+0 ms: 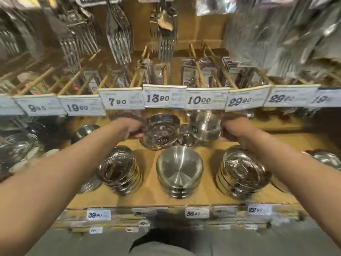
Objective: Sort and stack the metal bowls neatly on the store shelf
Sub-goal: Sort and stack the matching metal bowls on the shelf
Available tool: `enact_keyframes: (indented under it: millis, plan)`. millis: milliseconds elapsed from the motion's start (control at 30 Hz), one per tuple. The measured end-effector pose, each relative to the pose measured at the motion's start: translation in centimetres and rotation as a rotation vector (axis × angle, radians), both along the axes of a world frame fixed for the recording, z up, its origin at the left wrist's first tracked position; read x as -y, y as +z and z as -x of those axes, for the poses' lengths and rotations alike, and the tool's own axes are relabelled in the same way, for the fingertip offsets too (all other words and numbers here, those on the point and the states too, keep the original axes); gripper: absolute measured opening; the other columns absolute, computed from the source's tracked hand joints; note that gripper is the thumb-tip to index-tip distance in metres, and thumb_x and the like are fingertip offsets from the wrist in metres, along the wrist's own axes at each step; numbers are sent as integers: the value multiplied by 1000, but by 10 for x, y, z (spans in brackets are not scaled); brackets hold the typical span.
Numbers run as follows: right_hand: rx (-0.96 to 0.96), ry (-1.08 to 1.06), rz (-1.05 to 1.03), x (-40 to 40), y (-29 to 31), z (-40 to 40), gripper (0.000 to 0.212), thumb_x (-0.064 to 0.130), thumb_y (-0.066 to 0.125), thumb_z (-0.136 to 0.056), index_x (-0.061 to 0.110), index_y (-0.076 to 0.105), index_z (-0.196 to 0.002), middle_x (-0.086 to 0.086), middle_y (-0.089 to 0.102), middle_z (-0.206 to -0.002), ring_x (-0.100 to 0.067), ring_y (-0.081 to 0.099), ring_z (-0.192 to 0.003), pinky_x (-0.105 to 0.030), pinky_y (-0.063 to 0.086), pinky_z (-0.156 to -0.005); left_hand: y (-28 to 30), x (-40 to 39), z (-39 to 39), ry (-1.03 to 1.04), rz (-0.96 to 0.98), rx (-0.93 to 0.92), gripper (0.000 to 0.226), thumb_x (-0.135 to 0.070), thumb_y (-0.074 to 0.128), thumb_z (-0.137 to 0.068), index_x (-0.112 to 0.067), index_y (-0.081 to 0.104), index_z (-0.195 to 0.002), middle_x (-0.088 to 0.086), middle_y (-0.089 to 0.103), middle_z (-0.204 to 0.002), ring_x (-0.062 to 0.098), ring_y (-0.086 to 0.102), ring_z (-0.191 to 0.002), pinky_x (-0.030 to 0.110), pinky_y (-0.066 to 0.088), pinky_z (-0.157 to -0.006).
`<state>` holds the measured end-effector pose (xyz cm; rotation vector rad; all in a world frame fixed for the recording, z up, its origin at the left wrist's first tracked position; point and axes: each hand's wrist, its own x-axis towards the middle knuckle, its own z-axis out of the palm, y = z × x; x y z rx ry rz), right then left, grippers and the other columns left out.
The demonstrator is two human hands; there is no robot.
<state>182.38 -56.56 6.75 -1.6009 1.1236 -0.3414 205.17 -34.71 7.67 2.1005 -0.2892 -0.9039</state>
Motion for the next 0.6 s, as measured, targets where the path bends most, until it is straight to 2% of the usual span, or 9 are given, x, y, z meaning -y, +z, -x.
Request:
enact_keyframes:
  millis: [67, 133, 233, 333, 400, 467, 600]
  plan:
    - [37, -51, 22, -5, 13, 21, 7, 7, 67, -87, 13, 66, -82, -3, 67, -62, -7, 61, -37, -25, 55, -41, 12, 1, 19, -6, 6, 8, 18, -11, 59, -101, -7, 58, -83, 8, 61, -69, 10, 54, -47, 15, 47, -37]
    - [70, -70, 41, -10, 26, 44, 4, 8, 72, -85, 8, 70, -81, -1, 69, -60, -12, 65, -46, -25, 54, -43, 23, 1, 40, -3, -1, 74, 16, -11, 68, -93, -3, 63, -80, 7, 64, -59, 9, 55, -39, 18, 49, -36]
    - [118, -74, 22, -16, 42, 83, 8, 9, 67, -90, 11, 75, -90, -2, 73, -72, -13, 68, -56, -26, 56, -47, 32, 6, 69, -99, 0, 218, 9, -11, 68, -89, -4, 66, -84, 3, 63, -56, 3, 53, -29, 16, 45, -33]
    - [120, -159, 34, -23, 50, 119, 13, 8, 63, -93, 15, 74, -94, 0, 74, -78, -11, 71, -60, -27, 58, -52, 40, 17, 90, -227, 14, 289, 16, -17, 62, -94, -9, 69, -81, -1, 60, -54, 3, 49, -29, 20, 47, -41]
    - [142, -227, 43, -28, 51, 138, 14, 7, 63, -93, 14, 75, -96, 0, 75, -77, -11, 70, -58, -27, 57, -51, 46, 21, 101, -216, 52, 252, 13, -17, 64, -93, -8, 73, -91, -1, 66, -60, 2, 51, -31, 19, 46, -40]
    - [121, -294, 49, -35, 51, 155, 16, 6, 61, -93, 9, 75, -98, -5, 73, -78, -19, 68, -62, -30, 56, -53, 49, 25, 109, -197, 96, 224, 13, -14, 66, -92, -7, 75, -96, 1, 68, -63, 1, 51, -31, 15, 42, -36]
    - [100, -369, 24, -46, 50, 184, 21, 9, 58, -93, 18, 77, -95, -10, 70, -86, -23, 65, -70, -41, 56, -69, 52, 29, 126, -237, 173, 188, 13, -11, 65, -89, -7, 77, -85, 1, 63, -48, 6, 54, -36, 15, 43, -37]
